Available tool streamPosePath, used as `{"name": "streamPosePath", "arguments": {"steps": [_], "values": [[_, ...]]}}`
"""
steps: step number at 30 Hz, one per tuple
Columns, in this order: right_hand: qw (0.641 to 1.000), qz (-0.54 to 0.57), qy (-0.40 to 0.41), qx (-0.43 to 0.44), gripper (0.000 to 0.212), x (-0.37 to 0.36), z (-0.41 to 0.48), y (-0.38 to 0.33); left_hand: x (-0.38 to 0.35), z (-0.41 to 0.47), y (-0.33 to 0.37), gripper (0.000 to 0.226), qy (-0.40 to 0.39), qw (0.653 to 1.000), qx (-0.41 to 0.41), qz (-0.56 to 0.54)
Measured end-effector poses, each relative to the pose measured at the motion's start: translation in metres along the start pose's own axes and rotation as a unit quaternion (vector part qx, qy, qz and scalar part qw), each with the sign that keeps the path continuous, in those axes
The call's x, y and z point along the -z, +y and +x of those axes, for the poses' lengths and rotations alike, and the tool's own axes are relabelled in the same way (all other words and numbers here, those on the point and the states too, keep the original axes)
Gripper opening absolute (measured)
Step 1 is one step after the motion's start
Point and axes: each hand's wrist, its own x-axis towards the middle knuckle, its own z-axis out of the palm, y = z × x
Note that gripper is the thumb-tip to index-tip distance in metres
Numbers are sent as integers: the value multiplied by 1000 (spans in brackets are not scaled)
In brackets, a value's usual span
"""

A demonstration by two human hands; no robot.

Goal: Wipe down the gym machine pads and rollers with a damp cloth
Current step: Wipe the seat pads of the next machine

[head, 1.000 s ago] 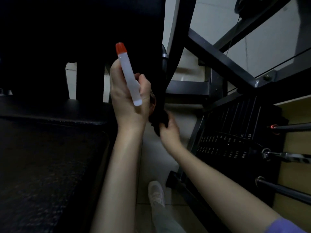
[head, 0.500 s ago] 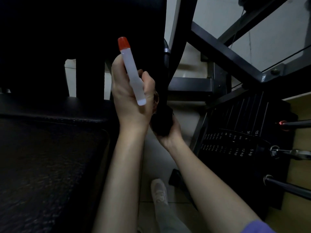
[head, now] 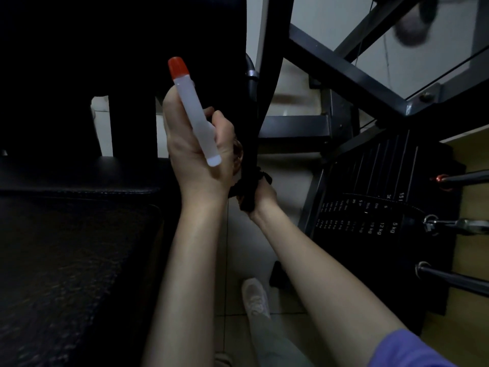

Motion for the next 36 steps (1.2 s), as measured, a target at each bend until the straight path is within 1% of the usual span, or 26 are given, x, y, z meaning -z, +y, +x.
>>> {"name": "streamPosePath", "arguments": {"steps": [1,2,3,4,5,6,7,8,9,10,11,12,14,16,17,18,21,22,25,26,29,31,32,34,36], "values": [[997,-69,19,25,21,1,-1,-3,0,0,2,49,0,1000,1,0],[982,-174,54,50,23,3,-5,-8,-1,0,1,50,-2,1000,3,1],[953,-278,90,82,29,6,-9,-15,-1,0,2,51,-3,1000,8,4],[921,-351,115,126,33,10,-14,-23,-1,1,-1,53,-1,1000,15,6],[911,-356,117,171,36,15,-18,-30,-1,2,-3,55,-4,1000,23,4],[919,-325,95,204,37,18,-22,-35,-1,3,-6,59,-5,999,33,-5],[930,-288,51,222,38,20,-23,-37,0,3,-6,65,-7,999,45,-11],[930,-283,-5,234,41,17,-28,-36,0,3,-6,66,-4,999,45,-8],[911,-319,-62,254,49,16,-27,-29,0,2,-4,58,2,999,33,-4],[884,-357,-104,283,60,14,-23,-21,-1,1,-3,48,13,1000,18,2],[861,-389,-119,306,70,13,-16,-13,-2,0,-1,44,22,1000,10,7],[846,-411,-118,318,76,11,-12,-8,-3,0,1,43,28,1000,5,8],[824,-450,-82,333,74,7,-11,-4,-3,1,3,45,28,1000,4,1],[786,-513,-10,345,67,3,-10,-5,-2,0,3,47,20,1000,3,-2],[777,-528,17,342,65,2,-9,-6,-2,-1,3,46,18,1000,2,-2],[784,-523,24,332,63,-1,-10,-8,-1,-1,4,45,21,1000,-1,-1],[844,-460,5,277,55,-6,-8,-19,-2,0,4,44,33,999,-1,13],[858,-445,-9,255,47,-7,-9,-26,-2,1,3,44,35,999,0,16],[901,-381,-87,191,11,-6,-17,-45,-3,1,3,43,35,999,3,11],[916,-346,-108,173,8,-4,-15,-47,-4,1,3,43,38,999,3,7],[951,-238,-139,141,7,4,-7,-39,-3,2,4,44,41,999,1,3],[965,-178,-167,99,18,12,-6,-32,-4,2,3,42,37,999,2,2],[970,-152,-179,67,24,16,-7,-29,-4,2,3,42,38,999,2,3],[975,-104,-196,5,24,23,-9,-26,-4,2,3,41,42,999,0,3],[978,-76,-191,-28,26,25,-7,-24,-4,2,3,41,45,999,-5,9]]}}
